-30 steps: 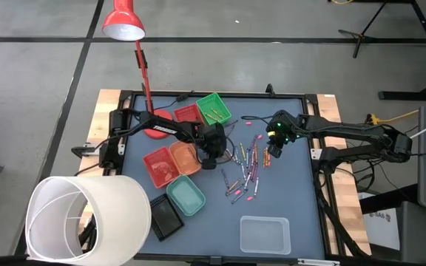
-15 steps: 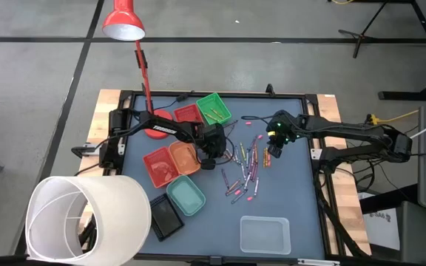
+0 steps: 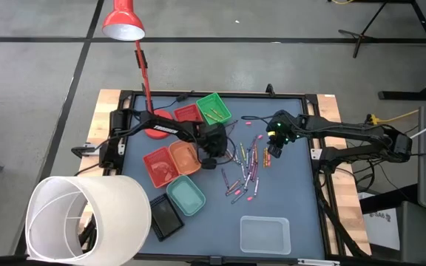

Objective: Sort crayons
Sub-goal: Put the brown crayon into the orange bin, then put the purple crayon into the white bin

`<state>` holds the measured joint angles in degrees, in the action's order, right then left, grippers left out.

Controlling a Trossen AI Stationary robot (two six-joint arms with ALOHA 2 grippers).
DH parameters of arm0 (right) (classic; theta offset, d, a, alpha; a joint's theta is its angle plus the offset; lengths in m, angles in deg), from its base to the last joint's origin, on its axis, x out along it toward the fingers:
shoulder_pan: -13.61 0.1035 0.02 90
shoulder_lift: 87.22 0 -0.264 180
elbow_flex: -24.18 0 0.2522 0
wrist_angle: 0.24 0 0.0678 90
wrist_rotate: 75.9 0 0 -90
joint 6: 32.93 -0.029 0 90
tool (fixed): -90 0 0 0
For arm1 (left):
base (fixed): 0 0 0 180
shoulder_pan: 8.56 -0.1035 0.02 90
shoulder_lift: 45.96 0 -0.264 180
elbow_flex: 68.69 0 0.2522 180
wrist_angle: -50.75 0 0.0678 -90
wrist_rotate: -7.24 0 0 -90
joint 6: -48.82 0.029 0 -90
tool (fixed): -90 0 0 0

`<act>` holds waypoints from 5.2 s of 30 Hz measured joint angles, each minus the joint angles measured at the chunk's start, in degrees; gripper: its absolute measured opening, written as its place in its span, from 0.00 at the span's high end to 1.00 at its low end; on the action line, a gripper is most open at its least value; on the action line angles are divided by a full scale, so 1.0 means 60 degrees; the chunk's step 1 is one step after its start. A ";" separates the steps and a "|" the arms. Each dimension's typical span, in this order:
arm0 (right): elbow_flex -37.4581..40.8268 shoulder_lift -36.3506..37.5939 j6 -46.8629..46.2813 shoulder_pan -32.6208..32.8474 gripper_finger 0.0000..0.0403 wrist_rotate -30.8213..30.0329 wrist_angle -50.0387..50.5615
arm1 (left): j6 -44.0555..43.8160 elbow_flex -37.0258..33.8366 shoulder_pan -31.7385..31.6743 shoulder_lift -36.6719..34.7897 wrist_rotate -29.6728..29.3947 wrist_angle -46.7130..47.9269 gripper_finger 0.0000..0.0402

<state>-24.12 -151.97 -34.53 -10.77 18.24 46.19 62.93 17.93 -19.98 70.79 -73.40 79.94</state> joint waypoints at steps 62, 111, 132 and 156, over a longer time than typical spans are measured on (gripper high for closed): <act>-0.0004 0.0000 -0.3482 0.0007 0.69 0.1326 -0.4914 | -0.3086 0.2062 0.0280 0.0043 -0.4225 -0.3541 0.99; -0.0004 0.0004 -0.2900 0.0007 0.69 0.0556 -0.2113 | 0.0422 0.2073 0.0321 -0.0744 -0.2660 0.4841 0.99; -0.0004 0.0004 -0.2896 0.0007 0.69 0.0484 -0.1912 | 0.1699 0.2069 0.0707 -0.1750 -0.1942 0.7918 0.99; -0.0004 0.0004 -0.1819 0.0007 0.69 0.0484 -0.1938 | 0.0175 0.2062 0.1239 -0.1713 -0.1861 0.8924 0.80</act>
<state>-24.14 -151.95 -45.45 -10.72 21.15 34.55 63.98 30.30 -12.55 60.52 -84.56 133.48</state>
